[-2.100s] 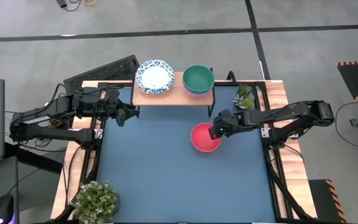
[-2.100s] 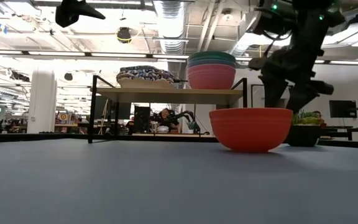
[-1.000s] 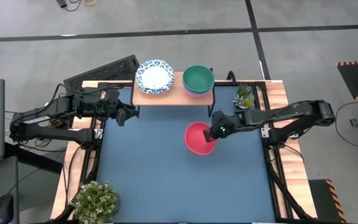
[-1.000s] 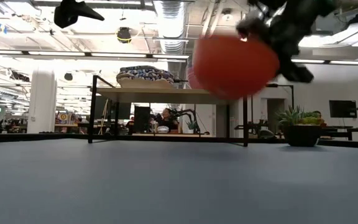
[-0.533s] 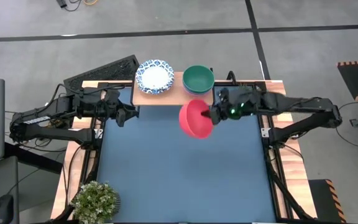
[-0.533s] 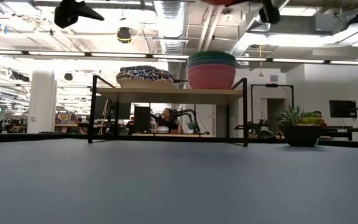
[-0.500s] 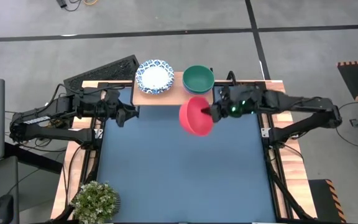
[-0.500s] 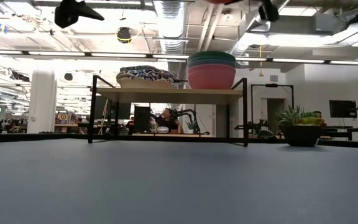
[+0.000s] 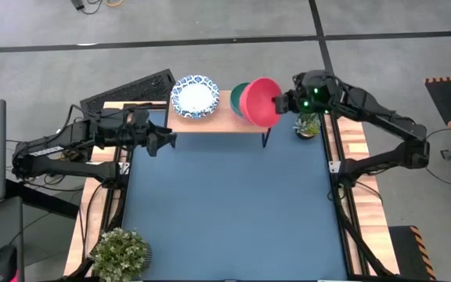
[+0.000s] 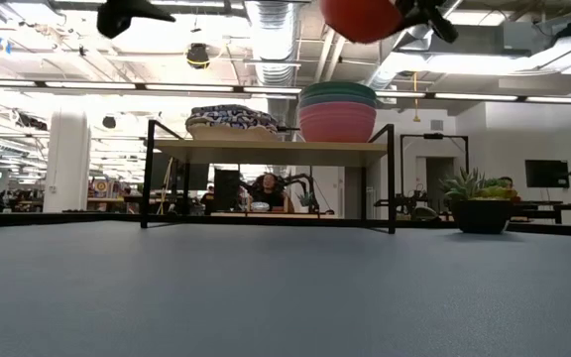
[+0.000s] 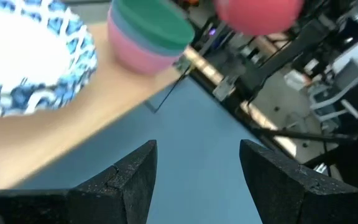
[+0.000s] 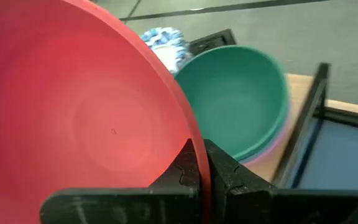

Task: Place and stack bowls onto a shelf
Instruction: Stack the dark pink bowl on the green bowl on the shelf

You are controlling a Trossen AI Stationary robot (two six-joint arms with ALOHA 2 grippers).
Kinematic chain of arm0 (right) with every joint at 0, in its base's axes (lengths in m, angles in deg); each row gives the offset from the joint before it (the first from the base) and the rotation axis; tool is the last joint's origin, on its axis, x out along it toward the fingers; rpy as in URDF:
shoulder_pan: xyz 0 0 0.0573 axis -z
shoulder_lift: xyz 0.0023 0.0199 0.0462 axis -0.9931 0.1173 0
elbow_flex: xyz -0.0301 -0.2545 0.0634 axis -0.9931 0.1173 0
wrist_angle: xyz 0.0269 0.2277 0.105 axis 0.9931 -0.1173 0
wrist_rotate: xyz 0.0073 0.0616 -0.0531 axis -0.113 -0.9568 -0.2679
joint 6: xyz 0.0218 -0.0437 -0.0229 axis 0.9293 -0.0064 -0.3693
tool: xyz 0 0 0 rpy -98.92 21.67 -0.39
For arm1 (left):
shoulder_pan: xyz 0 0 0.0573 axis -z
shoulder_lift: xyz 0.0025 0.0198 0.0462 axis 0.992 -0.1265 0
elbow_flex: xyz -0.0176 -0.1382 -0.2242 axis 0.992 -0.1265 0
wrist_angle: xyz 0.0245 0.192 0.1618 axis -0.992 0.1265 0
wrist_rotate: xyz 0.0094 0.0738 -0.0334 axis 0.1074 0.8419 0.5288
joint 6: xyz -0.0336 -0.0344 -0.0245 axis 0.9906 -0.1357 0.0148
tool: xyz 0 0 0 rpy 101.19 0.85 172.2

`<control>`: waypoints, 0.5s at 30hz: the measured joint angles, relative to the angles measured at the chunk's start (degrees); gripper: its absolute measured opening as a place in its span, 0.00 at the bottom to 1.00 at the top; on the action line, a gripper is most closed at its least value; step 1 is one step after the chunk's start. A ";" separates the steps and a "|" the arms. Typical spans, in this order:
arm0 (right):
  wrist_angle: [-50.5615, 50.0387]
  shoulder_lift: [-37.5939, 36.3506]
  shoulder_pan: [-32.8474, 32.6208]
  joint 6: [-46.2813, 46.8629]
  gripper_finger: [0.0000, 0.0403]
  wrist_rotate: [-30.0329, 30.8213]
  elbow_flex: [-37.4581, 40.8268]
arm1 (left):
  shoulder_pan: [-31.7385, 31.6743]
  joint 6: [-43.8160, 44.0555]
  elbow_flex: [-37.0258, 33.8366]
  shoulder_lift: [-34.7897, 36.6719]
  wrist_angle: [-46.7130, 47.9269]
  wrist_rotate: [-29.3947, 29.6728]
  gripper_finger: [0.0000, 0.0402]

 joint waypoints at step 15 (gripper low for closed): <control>0.83 11.40 17.57 -6.01 0.06 -15.28 -3.59 | 0.00 1.45 0.00 0.00 -1.45 -0.54 0.53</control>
